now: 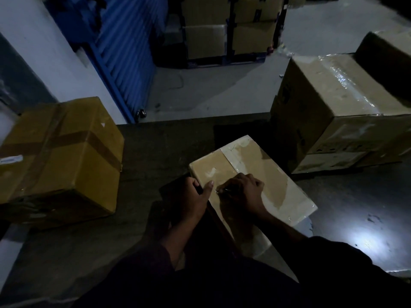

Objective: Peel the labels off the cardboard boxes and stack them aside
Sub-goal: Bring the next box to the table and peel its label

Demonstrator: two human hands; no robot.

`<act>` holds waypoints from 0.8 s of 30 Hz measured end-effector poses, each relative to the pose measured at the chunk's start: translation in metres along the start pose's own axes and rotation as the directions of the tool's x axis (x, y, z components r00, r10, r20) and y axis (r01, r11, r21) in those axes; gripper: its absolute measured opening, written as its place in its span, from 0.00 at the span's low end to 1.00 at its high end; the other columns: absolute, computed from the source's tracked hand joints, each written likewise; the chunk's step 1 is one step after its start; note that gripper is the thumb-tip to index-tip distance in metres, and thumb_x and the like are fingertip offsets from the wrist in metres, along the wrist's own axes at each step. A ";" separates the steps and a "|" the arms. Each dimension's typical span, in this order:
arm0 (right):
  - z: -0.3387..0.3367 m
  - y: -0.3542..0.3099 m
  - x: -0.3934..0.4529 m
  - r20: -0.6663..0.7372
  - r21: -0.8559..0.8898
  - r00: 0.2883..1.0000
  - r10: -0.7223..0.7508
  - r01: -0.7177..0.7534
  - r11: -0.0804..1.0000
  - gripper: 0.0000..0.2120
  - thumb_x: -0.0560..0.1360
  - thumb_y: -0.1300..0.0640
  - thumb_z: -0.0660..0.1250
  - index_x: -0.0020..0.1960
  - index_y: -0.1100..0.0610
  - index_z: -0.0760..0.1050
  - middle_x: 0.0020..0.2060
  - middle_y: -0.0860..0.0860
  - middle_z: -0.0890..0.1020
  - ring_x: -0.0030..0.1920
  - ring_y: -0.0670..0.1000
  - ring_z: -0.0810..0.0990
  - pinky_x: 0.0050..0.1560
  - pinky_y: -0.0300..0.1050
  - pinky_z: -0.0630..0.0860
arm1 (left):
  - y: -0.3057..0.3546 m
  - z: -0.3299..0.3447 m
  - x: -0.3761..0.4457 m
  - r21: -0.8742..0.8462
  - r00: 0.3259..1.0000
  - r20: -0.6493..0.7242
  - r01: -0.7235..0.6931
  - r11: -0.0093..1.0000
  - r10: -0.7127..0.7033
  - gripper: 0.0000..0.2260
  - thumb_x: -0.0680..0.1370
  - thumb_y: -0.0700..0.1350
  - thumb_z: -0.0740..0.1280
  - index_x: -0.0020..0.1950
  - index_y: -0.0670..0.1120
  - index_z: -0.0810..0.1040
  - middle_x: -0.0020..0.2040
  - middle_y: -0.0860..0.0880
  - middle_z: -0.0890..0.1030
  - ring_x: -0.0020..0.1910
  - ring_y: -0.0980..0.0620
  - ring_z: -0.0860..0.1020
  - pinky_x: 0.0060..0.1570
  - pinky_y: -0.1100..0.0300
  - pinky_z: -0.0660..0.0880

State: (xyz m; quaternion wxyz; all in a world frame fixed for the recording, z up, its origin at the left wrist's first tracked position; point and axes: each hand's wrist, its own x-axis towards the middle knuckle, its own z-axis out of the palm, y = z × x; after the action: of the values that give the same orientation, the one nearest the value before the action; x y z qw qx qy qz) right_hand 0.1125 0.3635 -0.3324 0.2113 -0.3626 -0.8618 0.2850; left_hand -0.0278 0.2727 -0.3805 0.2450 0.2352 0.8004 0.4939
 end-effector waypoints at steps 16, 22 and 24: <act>0.000 0.008 -0.001 -0.005 0.073 1.000 -0.014 0.015 0.997 0.17 0.66 0.32 0.56 0.48 0.35 0.76 0.44 0.41 0.77 0.51 0.46 0.71 0.53 0.47 0.57 | 0.008 -0.002 -0.004 0.013 1.000 -0.008 -0.001 1.000 0.001 0.15 0.76 0.53 0.72 0.46 0.49 0.66 0.40 0.53 0.72 0.37 0.56 0.72 0.34 0.59 0.65; 0.009 0.017 0.004 0.053 -0.051 0.998 0.031 -0.029 0.998 0.10 0.70 0.43 0.72 0.51 0.41 0.81 0.47 0.43 0.77 0.55 0.48 0.72 0.53 0.45 0.54 | 0.004 -0.001 -0.002 0.011 0.999 -0.032 -0.010 1.000 0.010 0.16 0.76 0.54 0.72 0.48 0.46 0.68 0.40 0.52 0.72 0.37 0.54 0.71 0.37 0.58 0.66; 0.010 0.019 0.004 0.060 -0.035 0.998 0.029 -0.027 0.999 0.08 0.70 0.43 0.72 0.48 0.43 0.82 0.47 0.44 0.77 0.55 0.50 0.72 0.52 0.44 0.52 | 0.001 0.000 -0.001 0.007 1.000 -0.022 -0.009 1.000 0.009 0.16 0.76 0.55 0.71 0.47 0.48 0.67 0.41 0.52 0.73 0.38 0.53 0.72 0.38 0.57 0.68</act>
State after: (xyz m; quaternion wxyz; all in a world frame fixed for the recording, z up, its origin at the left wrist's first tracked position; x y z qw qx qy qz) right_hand 0.1140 0.3741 -0.3513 0.1750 -0.3694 -0.8674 0.2837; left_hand -0.0267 0.2722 -0.3789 0.2330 0.2339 0.8038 0.4949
